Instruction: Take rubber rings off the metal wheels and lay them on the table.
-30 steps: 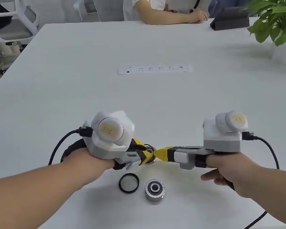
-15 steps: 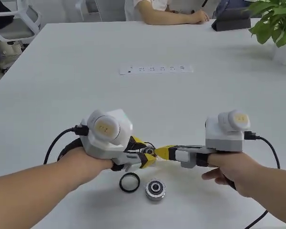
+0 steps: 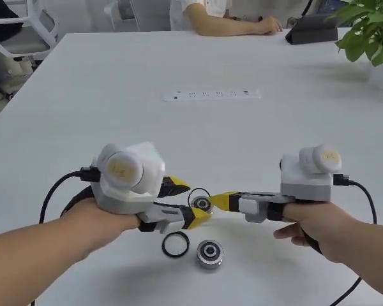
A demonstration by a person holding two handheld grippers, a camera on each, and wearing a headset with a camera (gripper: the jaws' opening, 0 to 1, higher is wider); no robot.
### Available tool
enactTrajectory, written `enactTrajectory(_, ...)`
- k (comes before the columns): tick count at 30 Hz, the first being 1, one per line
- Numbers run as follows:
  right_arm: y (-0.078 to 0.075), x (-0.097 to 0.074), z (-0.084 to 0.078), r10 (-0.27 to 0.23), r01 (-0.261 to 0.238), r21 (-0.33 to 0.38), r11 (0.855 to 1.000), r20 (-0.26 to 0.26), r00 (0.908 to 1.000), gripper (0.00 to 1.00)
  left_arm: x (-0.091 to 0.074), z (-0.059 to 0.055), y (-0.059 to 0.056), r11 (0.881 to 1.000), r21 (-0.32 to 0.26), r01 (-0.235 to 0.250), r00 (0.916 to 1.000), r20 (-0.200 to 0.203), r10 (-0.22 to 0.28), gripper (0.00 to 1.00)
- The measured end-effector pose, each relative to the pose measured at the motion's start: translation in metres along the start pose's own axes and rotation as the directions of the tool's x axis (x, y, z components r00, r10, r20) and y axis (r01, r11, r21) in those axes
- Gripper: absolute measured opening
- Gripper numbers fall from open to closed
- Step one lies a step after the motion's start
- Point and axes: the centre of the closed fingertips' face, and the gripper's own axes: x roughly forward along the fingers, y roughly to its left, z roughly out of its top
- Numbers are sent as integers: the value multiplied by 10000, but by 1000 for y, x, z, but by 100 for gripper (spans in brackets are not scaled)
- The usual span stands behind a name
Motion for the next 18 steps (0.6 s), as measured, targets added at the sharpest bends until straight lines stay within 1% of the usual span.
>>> enactTrajectory(6,15,0,5,282,-283,69,9996,148,9995,0,-16,7,-2,9997,-223,-46,9994,349,53,41)
enactTrajectory(10,21,0,7,410,-411,53,9991,201,9990,0,-29,11,-3,9994,-335,-36,9984,568,55,45)
enactTrajectory(14,25,-1,7,532,-533,61,9986,167,9984,0,-41,12,-3,9989,-446,-114,9973,720,146,48)
enactTrajectory(18,30,-1,8,651,-652,52,9979,172,9977,0,-54,9,-2,9982,-520,-294,9963,794,335,52)
